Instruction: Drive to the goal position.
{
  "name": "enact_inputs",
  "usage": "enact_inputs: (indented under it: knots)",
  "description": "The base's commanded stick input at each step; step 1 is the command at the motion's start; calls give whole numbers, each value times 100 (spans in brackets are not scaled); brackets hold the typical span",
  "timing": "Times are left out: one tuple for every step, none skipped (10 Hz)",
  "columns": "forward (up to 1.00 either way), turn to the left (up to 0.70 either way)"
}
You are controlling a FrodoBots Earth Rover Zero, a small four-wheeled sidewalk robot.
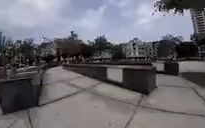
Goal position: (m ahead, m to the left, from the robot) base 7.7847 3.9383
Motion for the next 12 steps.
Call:
enact_inputs:
  knots:
    - [85,34]
    - [85,34]
    - [85,34]
    - [85,34]
    - [85,34]
    - [85,34]
    - [85,34]
    - [85,22]
    - [85,0]
    - [85,0]
    - [85,0]
    - [85,0]
